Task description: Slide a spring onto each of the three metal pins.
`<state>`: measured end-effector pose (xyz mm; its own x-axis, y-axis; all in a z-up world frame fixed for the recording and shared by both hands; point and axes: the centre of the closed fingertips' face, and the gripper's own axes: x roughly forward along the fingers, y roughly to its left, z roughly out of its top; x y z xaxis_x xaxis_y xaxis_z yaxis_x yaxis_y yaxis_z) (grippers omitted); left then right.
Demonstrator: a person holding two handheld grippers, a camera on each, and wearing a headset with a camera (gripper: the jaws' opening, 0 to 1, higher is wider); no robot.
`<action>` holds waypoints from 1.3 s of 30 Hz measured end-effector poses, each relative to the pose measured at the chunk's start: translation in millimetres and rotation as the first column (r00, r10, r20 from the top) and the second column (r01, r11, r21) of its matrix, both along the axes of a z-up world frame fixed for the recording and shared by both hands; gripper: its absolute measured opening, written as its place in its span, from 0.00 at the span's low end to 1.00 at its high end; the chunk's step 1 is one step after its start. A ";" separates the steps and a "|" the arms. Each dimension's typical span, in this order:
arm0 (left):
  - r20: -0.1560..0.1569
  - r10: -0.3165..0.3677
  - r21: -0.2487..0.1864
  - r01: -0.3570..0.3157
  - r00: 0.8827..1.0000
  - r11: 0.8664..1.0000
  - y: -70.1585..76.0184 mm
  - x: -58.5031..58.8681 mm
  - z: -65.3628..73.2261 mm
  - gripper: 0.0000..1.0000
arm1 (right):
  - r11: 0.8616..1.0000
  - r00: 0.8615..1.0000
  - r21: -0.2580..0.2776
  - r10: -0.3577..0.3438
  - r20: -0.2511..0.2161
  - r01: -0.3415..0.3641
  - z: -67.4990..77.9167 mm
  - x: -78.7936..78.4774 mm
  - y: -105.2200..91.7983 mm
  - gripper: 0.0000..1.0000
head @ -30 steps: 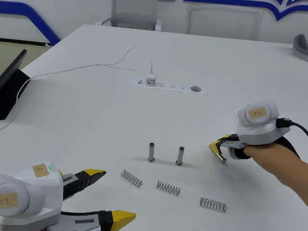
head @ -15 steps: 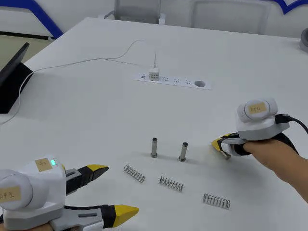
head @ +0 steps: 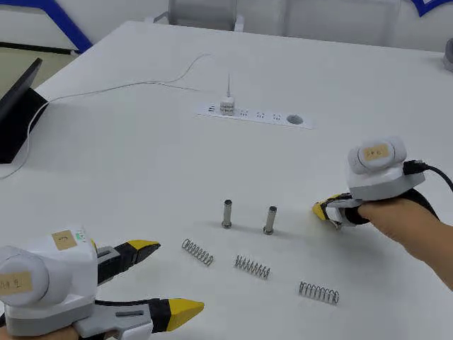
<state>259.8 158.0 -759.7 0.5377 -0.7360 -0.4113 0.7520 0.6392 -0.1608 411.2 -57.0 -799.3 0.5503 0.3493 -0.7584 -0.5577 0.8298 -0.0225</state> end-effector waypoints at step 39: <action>0.036 -0.027 0.000 0.027 0.999 1.000 -4.8 -1.7 13.6 0.71 | 0.996 0.996 0.081 -0.047 0.080 0.040 39.0 -39.8 -6.5 0.09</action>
